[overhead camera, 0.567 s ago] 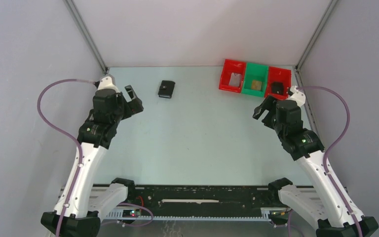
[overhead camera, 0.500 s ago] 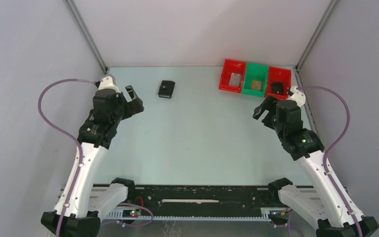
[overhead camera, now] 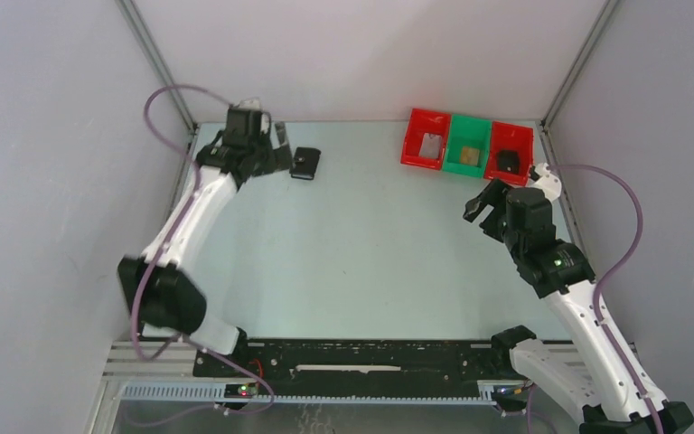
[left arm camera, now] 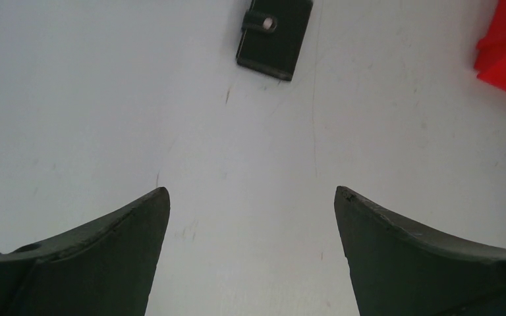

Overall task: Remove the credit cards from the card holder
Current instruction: Move the card holder to the center of the board.

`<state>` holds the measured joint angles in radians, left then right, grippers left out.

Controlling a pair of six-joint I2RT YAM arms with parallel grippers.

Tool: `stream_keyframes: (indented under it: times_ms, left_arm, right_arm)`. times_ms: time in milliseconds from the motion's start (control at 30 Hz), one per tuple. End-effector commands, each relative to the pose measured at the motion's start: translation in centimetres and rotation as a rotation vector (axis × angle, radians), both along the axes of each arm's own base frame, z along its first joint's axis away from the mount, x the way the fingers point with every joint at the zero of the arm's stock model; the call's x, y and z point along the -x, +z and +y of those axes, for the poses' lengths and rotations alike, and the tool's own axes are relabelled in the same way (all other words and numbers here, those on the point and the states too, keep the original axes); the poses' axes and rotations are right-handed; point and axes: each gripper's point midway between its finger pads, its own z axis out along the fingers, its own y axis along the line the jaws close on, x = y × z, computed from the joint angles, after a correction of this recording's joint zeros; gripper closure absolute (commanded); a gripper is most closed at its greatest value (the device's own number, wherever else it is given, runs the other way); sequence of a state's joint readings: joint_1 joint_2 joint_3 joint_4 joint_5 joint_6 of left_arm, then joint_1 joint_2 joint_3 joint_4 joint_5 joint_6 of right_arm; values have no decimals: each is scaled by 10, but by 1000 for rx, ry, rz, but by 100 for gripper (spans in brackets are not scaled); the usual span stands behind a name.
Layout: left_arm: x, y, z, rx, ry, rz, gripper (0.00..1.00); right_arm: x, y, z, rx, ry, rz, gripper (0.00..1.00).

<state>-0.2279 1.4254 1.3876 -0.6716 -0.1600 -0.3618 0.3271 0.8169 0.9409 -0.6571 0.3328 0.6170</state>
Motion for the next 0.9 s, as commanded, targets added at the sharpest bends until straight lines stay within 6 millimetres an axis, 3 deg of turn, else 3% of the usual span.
stream_keyframes:
  times_ms: [0,167,433,667,867]
  left_arm:
    - [-56,8,-20,-84,-51,43,0]
    - [-108,-14,-30,-166,-103,119,0]
    - [-165,-58,-44,-179,-131,123,0]
    - [-181,-128,-46,-123,-107,224,0]
    - [-189,-166,-44,-55,-70,274,0]
  right_arm:
    - [-1,3,9,-68,15,-24,10]
    - [-2,-4,18,-88,50,11,10]
    - [3,-9,26,-121,78,41,10]
    - [2,-17,32,-111,112,68,10]
    - [-3,-20,37,-110,132,78,10]
